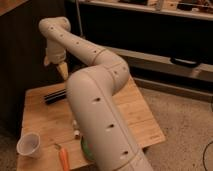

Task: Place the eraser in the ceramic cup

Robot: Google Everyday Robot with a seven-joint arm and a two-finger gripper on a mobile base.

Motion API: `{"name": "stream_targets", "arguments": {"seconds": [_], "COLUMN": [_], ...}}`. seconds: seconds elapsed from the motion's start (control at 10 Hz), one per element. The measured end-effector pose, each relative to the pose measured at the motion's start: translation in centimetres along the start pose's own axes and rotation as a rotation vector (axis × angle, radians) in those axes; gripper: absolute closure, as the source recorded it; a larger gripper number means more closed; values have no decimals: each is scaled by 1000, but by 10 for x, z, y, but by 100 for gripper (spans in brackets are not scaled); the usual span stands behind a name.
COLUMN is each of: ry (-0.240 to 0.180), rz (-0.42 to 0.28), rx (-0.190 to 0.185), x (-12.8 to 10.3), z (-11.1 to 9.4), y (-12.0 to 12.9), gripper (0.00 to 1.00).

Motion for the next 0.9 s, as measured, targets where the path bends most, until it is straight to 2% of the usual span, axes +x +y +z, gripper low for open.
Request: {"name": "stream_targets", "arguments": {"seconds": [0.2, 0.4, 0.6, 0.9], "ry": [-25, -63, -105, -126], "rz": [-2, 20, 52, 90], "rx": [-6, -8, -8, -18], "x": [-1, 2, 9, 16], "z": [27, 38, 39, 29], "y": [-15, -18, -4, 26], "gripper": [20, 20, 20, 20]}}
